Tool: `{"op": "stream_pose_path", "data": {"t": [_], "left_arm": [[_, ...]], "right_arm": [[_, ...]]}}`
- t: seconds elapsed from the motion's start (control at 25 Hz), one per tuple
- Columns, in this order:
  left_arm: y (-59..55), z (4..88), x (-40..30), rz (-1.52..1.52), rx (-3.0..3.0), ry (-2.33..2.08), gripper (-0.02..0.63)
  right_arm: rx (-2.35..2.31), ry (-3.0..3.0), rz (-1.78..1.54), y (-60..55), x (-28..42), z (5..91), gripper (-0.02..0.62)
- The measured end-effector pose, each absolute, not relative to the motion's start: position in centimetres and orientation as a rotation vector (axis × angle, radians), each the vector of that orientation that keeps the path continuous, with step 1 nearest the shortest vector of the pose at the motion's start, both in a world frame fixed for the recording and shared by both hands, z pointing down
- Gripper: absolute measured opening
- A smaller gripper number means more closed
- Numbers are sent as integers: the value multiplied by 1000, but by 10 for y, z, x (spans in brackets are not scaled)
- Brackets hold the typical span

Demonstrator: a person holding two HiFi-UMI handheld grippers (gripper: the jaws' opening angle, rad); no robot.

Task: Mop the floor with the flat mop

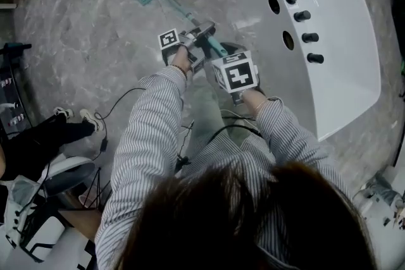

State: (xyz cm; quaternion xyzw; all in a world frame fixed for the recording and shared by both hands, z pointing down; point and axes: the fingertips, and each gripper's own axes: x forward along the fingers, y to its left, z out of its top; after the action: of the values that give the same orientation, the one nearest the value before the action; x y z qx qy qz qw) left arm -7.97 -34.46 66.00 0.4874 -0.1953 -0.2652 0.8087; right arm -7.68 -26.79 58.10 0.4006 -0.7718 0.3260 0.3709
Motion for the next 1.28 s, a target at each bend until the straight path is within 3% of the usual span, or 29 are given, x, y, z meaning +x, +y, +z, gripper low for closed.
{"op": "stream_pose_path", "data": {"t": [0.8,1.28], "left_arm": [[-18,671,110,-626,1016,-449,132],[83,631,170,-607,972,-370,130]], "right_arm": [[943,-1963,828,63,117,595,112],[997,-1951,974,158,173,551,112]]}}
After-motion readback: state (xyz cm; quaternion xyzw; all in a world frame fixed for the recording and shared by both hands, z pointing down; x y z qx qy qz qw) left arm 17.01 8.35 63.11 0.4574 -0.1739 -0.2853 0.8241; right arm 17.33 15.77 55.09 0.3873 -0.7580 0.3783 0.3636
